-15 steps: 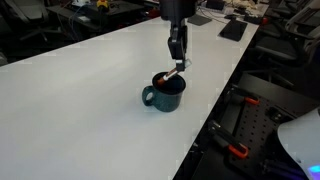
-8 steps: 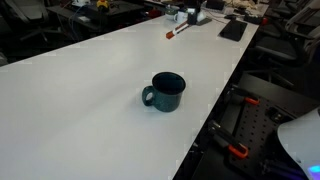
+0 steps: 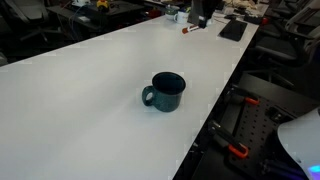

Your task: Remove the marker from the mug

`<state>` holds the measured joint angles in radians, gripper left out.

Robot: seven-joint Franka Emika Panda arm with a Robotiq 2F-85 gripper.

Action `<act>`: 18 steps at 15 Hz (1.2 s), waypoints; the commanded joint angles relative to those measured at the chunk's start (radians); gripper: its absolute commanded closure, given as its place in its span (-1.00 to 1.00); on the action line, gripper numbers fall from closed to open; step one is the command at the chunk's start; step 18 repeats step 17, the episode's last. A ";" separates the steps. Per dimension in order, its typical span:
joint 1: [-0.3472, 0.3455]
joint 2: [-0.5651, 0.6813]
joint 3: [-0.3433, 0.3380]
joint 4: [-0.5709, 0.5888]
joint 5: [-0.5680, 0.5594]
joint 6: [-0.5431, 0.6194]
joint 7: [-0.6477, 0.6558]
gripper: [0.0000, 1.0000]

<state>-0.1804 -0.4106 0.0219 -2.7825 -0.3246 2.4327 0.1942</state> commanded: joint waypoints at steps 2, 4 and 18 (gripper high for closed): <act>-0.048 0.182 0.020 -0.014 -0.080 0.241 0.123 0.90; -0.050 0.262 0.016 -0.013 -0.105 0.316 0.149 0.90; 0.126 0.609 -0.155 0.058 -0.016 0.470 0.090 0.58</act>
